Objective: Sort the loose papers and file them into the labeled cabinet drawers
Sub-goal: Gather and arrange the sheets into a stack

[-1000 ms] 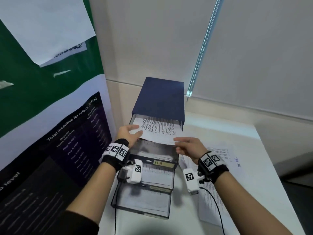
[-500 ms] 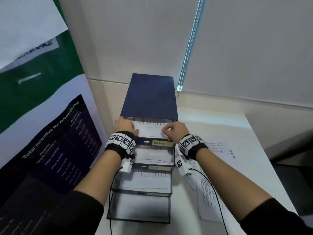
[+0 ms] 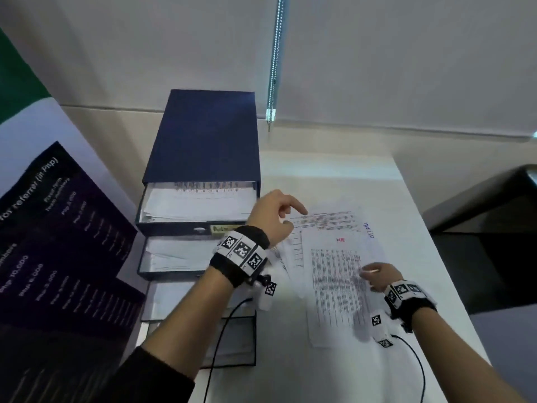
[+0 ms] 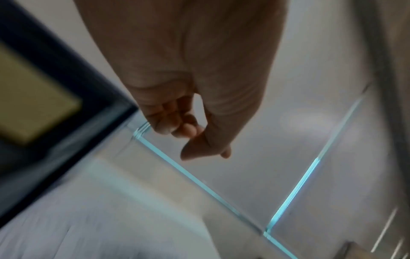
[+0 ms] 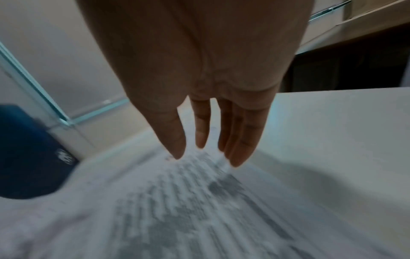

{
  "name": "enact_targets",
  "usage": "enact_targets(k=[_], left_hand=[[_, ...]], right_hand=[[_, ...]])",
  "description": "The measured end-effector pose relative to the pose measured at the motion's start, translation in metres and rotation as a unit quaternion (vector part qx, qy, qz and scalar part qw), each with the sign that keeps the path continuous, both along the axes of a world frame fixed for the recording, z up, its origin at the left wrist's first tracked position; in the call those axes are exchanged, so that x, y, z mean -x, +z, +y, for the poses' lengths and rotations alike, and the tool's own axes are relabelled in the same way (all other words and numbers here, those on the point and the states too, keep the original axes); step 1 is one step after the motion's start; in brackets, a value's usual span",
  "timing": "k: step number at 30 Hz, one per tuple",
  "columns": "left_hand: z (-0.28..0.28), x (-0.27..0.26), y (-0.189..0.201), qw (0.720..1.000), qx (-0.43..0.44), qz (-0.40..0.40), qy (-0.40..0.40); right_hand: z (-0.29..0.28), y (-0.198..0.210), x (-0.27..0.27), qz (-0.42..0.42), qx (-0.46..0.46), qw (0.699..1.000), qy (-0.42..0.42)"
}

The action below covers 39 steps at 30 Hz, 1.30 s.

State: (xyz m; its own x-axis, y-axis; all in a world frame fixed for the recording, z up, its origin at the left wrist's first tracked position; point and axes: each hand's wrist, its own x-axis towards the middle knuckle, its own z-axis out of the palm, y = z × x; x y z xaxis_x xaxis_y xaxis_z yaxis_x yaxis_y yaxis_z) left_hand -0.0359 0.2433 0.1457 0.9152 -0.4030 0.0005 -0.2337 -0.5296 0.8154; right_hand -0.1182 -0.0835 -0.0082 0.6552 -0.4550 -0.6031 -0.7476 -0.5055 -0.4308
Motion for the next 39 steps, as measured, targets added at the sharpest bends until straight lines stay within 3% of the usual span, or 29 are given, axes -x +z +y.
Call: enact_targets(k=[3, 6, 8, 10, 13, 18, 23, 29, 30, 33, 35, 39], left_hand=[[-0.047, -0.009, -0.063, 0.986, -0.025, 0.162, 0.014], [-0.071, -0.012, -0.128, 0.944, -0.134, 0.299, 0.045], [-0.076, -0.001, -0.170, 0.912, -0.184, 0.358, 0.078], [-0.084, 0.018, -0.204, 0.895, -0.161, 0.387, 0.151], [-0.108, 0.034, -0.223, 0.900, -0.114, 0.349, 0.235], [-0.151, 0.022, -0.209, 0.924, -0.169, 0.318, 0.130], [-0.178, 0.000, -0.188, 0.964, -0.079, 0.232, 0.100], [-0.199, -0.059, -0.186, 0.950, -0.035, 0.309, 0.036], [-0.204, -0.071, -0.188, 0.954, -0.053, 0.290, 0.051], [-0.206, -0.108, -0.207, 0.970, -0.186, 0.124, 0.096], [-0.203, -0.124, -0.216, 0.951, -0.290, 0.079, 0.065], [-0.203, -0.130, -0.222, 0.908, -0.412, 0.065, 0.034]], right_hand=[[-0.019, -0.024, 0.018, 0.057, 0.070, 0.996, 0.026], [-0.020, -0.038, 0.017, 0.023, 0.079, 0.996, 0.021], [-0.018, -0.045, 0.012, -0.011, 0.065, 0.998, -0.005], [-0.015, -0.050, 0.009, -0.027, 0.050, 0.998, -0.013], [-0.013, -0.055, 0.008, -0.033, 0.038, 0.999, 0.022], [-0.029, -0.061, 0.002, -0.067, 0.064, 0.996, 0.013], [-0.067, -0.067, -0.010, -0.108, -0.023, 0.991, -0.074], [-0.109, -0.077, -0.010, -0.108, -0.079, 0.988, -0.074], [-0.115, -0.078, -0.007, -0.108, -0.088, 0.988, -0.074], [-0.129, -0.079, 0.001, -0.128, -0.097, 0.983, -0.092], [-0.135, -0.077, 0.004, -0.129, -0.089, 0.985, -0.077], [-0.135, -0.075, -0.001, -0.086, 0.005, 0.996, 0.028]])
